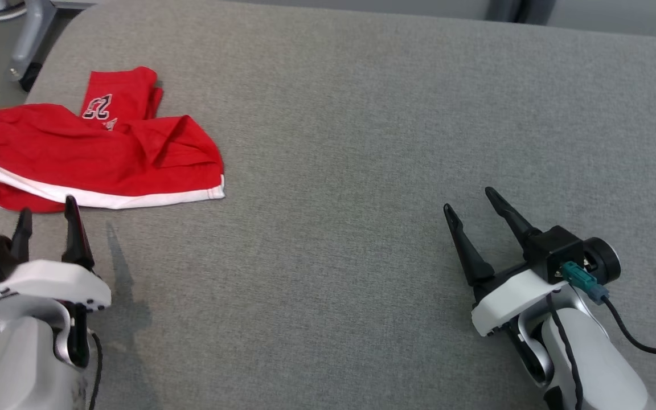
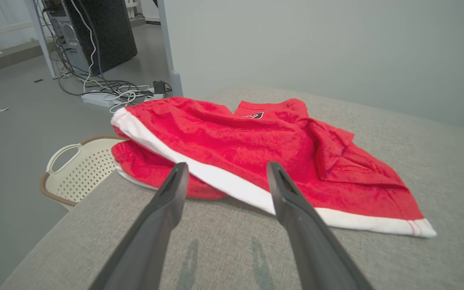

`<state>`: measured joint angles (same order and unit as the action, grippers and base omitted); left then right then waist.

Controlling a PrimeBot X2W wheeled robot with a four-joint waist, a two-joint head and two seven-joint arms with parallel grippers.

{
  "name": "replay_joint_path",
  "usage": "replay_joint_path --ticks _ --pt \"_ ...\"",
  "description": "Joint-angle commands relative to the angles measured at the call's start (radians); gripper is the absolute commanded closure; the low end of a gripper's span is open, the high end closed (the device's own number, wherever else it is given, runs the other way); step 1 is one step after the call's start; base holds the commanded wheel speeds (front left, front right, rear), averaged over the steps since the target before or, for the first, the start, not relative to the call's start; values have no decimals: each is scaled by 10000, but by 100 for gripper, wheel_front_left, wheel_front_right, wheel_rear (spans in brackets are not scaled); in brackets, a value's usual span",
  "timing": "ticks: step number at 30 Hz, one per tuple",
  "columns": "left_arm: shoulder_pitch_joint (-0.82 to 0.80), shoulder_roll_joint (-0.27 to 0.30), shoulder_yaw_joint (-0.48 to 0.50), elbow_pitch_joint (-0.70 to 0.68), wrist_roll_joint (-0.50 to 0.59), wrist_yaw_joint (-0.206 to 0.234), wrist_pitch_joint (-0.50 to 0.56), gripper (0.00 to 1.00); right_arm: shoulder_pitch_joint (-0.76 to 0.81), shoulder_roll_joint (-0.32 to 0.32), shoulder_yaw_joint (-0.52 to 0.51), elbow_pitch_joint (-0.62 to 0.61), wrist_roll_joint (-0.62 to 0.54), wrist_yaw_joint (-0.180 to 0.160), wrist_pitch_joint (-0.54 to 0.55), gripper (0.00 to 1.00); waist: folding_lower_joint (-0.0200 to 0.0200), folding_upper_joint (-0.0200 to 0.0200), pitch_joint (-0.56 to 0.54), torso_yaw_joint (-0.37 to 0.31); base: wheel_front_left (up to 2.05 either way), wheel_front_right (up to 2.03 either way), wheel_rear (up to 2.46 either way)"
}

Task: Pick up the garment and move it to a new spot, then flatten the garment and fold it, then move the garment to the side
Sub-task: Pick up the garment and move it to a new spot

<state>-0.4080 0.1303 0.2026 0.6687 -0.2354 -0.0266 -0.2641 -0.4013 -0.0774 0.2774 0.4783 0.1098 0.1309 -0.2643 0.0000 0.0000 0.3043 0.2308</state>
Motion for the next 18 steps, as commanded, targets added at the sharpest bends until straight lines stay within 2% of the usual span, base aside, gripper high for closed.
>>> replay_joint_path --ticks 1,4,9,13,18 --pt "-425 153 -41 245 31 -95 1 0 -122 -117 1 -88 -57 -4 2 0 0 0 500 -412 0 0 0" --pt "-1714 587 -295 1216 72 -465 22 0 -316 -265 -108 -260 -111 -4 2 0 0 0 929 -738 0 0 0" --pt "-2886 1044 -436 2483 -114 -710 607 0 -483 -371 -204 -313 -111 -4 2 0 0 0 1325 -1080 0 0 0" --pt "-3483 1300 -456 3453 -222 -749 1293 0 -600 -418 -182 -308 -89 -5 4 0 0 0 1588 -1346 0 0 0" --pt "-3964 1293 -605 4630 -261 -643 2348 0 -733 -475 -222 -321 -103 -5 7 0 0 0 1807 -1566 0 0 0"
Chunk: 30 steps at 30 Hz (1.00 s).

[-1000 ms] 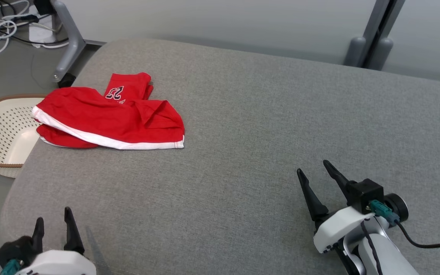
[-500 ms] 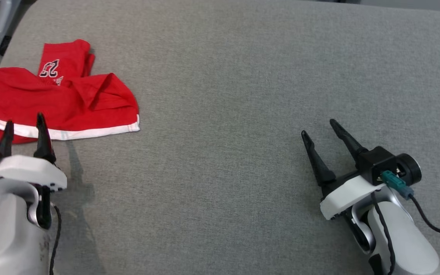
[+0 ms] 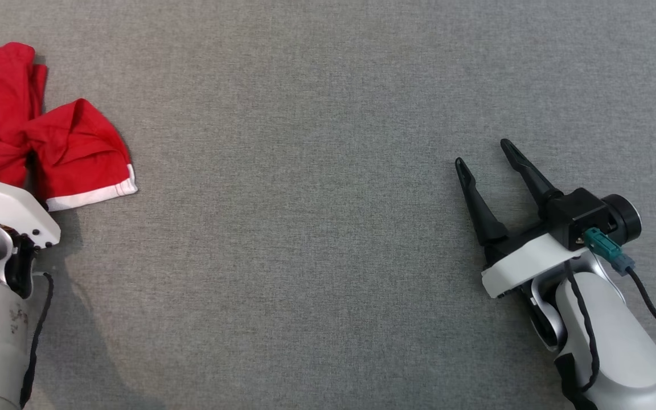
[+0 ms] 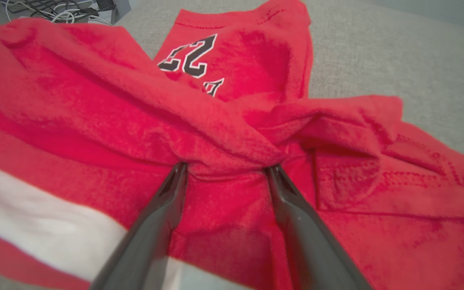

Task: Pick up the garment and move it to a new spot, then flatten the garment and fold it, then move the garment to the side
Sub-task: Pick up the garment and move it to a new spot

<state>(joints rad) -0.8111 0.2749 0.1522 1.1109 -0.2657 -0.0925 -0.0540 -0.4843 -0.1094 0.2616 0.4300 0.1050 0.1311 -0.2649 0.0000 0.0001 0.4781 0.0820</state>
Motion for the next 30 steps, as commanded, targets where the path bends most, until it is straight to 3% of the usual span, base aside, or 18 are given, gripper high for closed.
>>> replay_joint_path --ticks 1,2,4,13,18,25,30 --pt "5 -191 -123 393 34 4 363 56 72 -155 -81 168 -58 -7 19 0 0 -1 89 -102 0 0 0" --pt "-34 -218 -96 513 -45 -9 380 100 60 -144 -110 178 -43 -7 20 0 0 -1 91 -134 0 0 0" --pt "-90 -264 -232 713 -7 -123 459 100 56 -105 -154 197 6 -7 20 0 0 -1 55 -171 0 0 0" --pt "-567 -312 -1206 -36 432 -353 -1252 100 346 169 -452 265 168 -7 14 0 0 -1 -638 -90 0 0 0" --pt "-284 -1110 -2113 -470 343 -393 -1677 100 491 326 -543 333 299 -7 8 0 0 -1 -1111 -156 0 0 0" --pt "273 -2099 -3667 -1403 -455 -376 -1927 100 727 497 -641 494 516 -6 8 0 0 -1 -1689 -586 0 0 0" --pt "1015 -2229 -5751 -2601 -1899 -377 -1863 100 862 546 -636 581 614 -6 8 0 0 -1 -1986 -1036 0 0 0"
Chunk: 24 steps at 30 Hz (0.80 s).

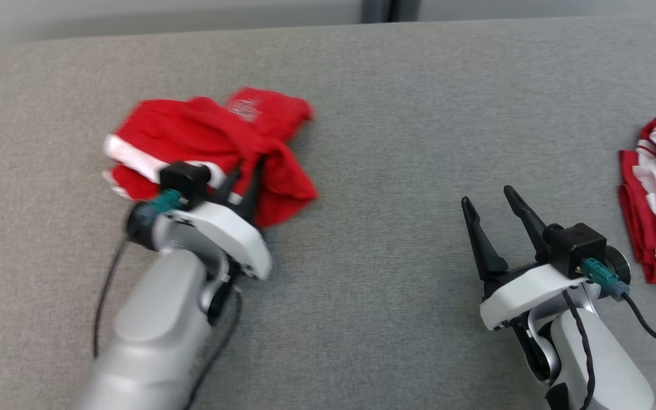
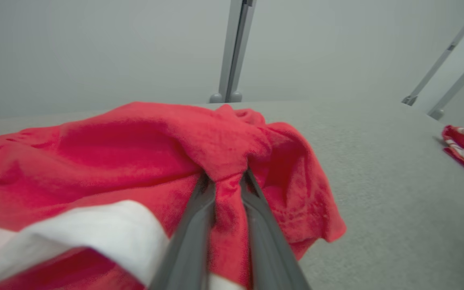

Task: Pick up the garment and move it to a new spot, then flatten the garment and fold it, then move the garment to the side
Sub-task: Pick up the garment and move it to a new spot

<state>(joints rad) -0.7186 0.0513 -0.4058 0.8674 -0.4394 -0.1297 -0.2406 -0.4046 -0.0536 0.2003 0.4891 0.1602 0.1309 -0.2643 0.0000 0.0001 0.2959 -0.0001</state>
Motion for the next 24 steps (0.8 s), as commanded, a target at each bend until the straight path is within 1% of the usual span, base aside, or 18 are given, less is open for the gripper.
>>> replay_joint_path --ticks 1,3,5,8,9,10,11,13,15,17,21,23,24 --pt "218 8 -654 -480 -536 -6 32 100 87 -10 -58 5 85 -4 3 0 0 -1 -205 -280 0 0 0" --pt "443 39 -1445 -1009 -1256 20 68 100 177 -7 -86 58 81 -4 3 0 0 -1 -308 -399 0 0 0" --pt "672 24 -2295 -1434 -1791 269 75 100 219 1 -74 133 113 -4 3 0 0 -1 -405 -507 0 0 0" --pt "734 34 -3196 -1807 -2307 861 -21 100 217 -1 -53 211 127 -4 3 0 0 -1 -529 -658 0 0 0" --pt "762 38 -3403 -1811 -2358 1063 -72 76 235 2 -46 221 137 -4 3 0 0 -1 -573 -689 0 0 0" --pt "765 36 -3593 -1794 -2362 1222 -106 25 259 5 -41 221 162 -4 3 0 0 -1 -616 -716 0 0 0" --pt "830 31 -3694 -1780 -2501 1350 -165 0 271 5 -26 225 190 -4 3 0 0 -1 -649 -733 0 0 0" --pt "912 31 -3827 -1635 -2506 1608 -206 0 321 5 -11 208 242 -4 3 0 0 -1 -744 -737 0 0 0" --pt "1021 30 -3737 -1532 -2494 1863 -240 0 429 6 -26 215 271 -4 3 0 0 -1 -877 -712 0 0 0" --pt "1086 33 -3269 -1735 -2179 2107 -254 0 512 7 -45 212 316 -4 3 0 0 -1 -1015 -666 0 0 0" --pt "1902 353 -2202 -2181 -1495 2389 -250 0 708 5 -11 176 353 -4 3 0 0 -1 -1410 -594 0 0 0" --pt "2396 514 -1597 -2538 -1102 2481 -252 0 803 1 -8 183 377 -4 3 0 0 -1 -1621 -566 0 0 0" --pt "2396 514 -1597 -2538 -1102 2481 -252 0 803 1 -8 183 377 -4 3 0 0 -1 -1621 -566 0 0 0"
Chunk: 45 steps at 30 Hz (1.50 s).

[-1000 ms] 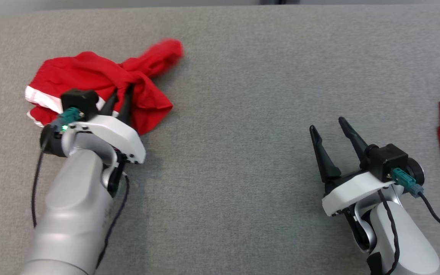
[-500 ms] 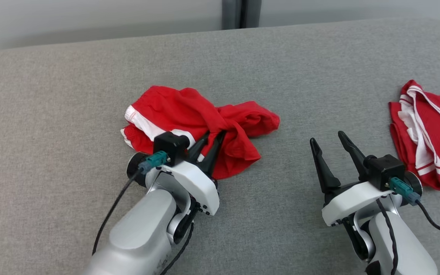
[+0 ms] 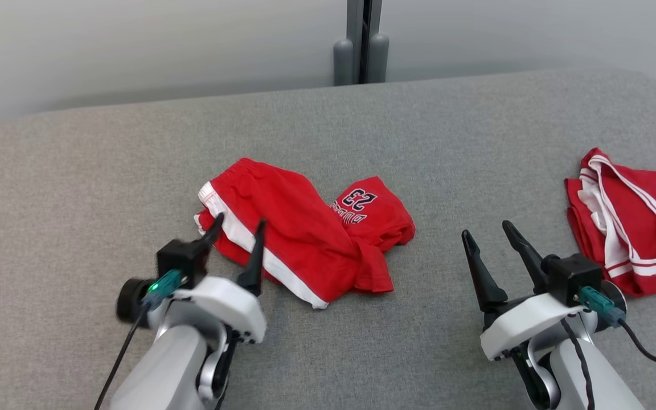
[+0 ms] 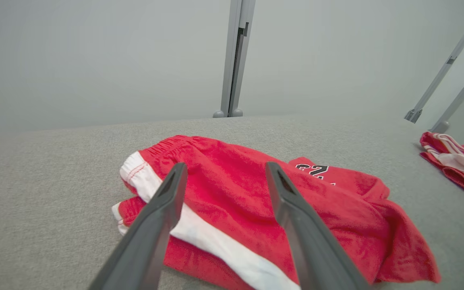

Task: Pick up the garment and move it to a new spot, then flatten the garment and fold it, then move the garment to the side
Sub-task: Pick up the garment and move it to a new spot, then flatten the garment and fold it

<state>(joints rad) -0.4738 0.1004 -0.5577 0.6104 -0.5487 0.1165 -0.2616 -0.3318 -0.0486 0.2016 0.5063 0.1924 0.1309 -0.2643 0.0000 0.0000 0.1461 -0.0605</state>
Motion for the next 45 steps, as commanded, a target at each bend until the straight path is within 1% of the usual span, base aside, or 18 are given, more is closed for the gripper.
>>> replay_joint_path --ticks 1,6,9,16,21,22,26,31,35,39,40,41,43,45 --pt "237 89 209 -161 181 80 -41 0 124 -50 -26 6 56 -4 3 0 0 0 -221 54 0 0 0" --pt "1710 285 1631 -1032 1067 151 -43 0 456 -48 42 59 105 -4 4 0 0 0 -707 157 0 0 0" --pt "2561 231 2334 -1519 1608 143 -42 0 662 -50 148 95 146 -4 3 0 0 0 -959 211 0 0 0" --pt "4278 -42 3771 -2514 2563 -87 -43 0 1181 -49 409 199 265 -4 3 0 0 0 -1337 274 0 0 0" --pt "4898 -272 4496 -2683 2958 -338 -43 0 1436 -51 714 392 261 -4 3 0 0 0 -1361 321 0 0 0" --pt "4974 -343 4646 -2671 3051 -457 -43 0 1470 -52 845 467 265 -4 3 0 0 0 -1313 371 0 0 0" --pt "4724 -427 4755 -2638 3224 -639 -43 0 1290 -47 1219 755 157 -4 3 0 0 0 -1055 568 0 0 0" --pt "4427 -470 4723 -2684 3273 -780 -44 0 858 -50 1529 1121 -36 -4 3 0 0 0 -690 1000 0 0 0" --pt "4321 -477 4577 -2777 3047 -654 -44 0 521 -52 1635 1422 -292 -4 3 0 0 0 -471 1365 0 0 0" --pt "4207 -478 4512 -2804 2947 -646 -44 0 218 -53 1643 1764 -404 -4 3 0 0 0 -279 1666 0 0 0" --pt "4192 -477 4500 -2812 2915 -647 -44 0 138 -53 1594 1820 -411 -4 3 20 0 0 -235 1721 0 0 0" --pt "4184 -477 4498 -2819 2883 -636 -44 0 60 -53 1559 1886 -435 -4 3 56 0 0 -202 1768 0 0 0" --pt "4203 -478 4477 -2820 2859 -643 -44 0 -65 -50 1474 1899 -397 -4 3 100 0 0 -173 1828 0 0 0" --pt "4213 -478 4481 -2827 2838 -637 -44 0 -108 -66 1414 1885 -376 -4 3 100 0 0 -158 1835 0 0 0"
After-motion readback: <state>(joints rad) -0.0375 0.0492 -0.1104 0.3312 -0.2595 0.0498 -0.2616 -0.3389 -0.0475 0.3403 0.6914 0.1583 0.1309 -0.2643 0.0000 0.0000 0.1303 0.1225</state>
